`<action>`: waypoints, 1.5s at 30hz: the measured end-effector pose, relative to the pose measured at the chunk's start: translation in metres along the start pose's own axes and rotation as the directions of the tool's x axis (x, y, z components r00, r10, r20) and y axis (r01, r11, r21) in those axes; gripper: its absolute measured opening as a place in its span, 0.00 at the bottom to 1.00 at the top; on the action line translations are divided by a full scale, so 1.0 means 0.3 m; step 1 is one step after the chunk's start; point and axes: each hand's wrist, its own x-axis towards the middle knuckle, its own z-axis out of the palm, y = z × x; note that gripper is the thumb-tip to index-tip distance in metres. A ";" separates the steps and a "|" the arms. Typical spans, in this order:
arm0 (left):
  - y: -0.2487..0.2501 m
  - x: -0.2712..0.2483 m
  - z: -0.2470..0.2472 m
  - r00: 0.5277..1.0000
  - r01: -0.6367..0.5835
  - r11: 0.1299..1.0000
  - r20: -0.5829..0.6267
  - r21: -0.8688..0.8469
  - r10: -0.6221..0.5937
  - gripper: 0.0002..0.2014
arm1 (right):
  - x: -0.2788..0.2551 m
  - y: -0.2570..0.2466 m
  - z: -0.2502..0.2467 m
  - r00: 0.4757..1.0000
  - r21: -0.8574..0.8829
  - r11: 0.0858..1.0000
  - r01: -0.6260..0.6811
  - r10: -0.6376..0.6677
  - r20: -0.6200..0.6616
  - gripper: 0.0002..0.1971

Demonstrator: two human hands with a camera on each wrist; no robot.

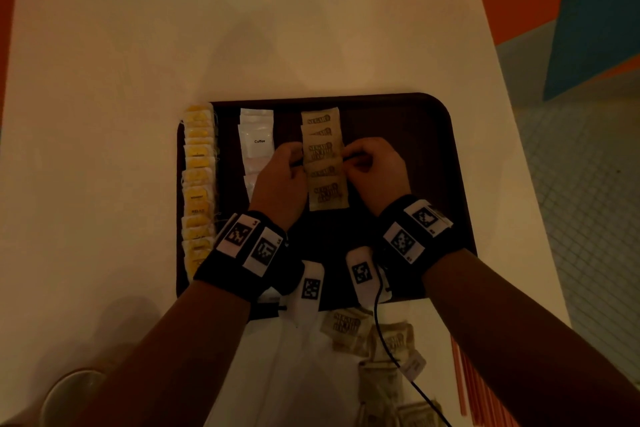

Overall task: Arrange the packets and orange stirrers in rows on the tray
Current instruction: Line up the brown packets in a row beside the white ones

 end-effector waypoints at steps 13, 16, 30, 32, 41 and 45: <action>-0.024 0.002 0.001 0.999 0.049 0.998 0.000 -0.043 -0.049 0.18 | 0.002 0.022 0.035 0.999 0.005 0.999 -0.044 0.044 0.004 0.16; -0.031 0.009 0.002 0.998 0.058 0.996 -0.014 -0.067 -0.059 0.18 | 0.002 0.012 0.036 0.998 0.090 0.995 -0.052 0.055 -0.038 0.17; -0.040 -0.021 -0.006 0.996 0.084 0.996 0.022 -0.037 -0.084 0.18 | -0.047 -0.001 -0.006 0.972 -0.280 0.956 -0.091 0.147 0.186 0.14; -0.039 -0.025 0.000 0.997 0.081 0.996 0.017 -0.044 -0.080 0.18 | -0.066 -0.001 0.003 0.970 -0.230 0.967 -0.104 0.150 0.192 0.10; -0.059 -0.019 0.001 0.995 0.093 0.995 0.016 0.033 -0.094 0.17 | -0.039 0.014 -0.017 0.984 -0.029 0.984 -0.173 0.174 0.029 0.14; -0.065 -0.005 -0.004 0.999 0.047 0.990 -0.003 0.134 -0.047 0.17 | -0.014 0.011 -0.032 0.979 -0.141 0.977 -0.160 0.175 0.102 0.11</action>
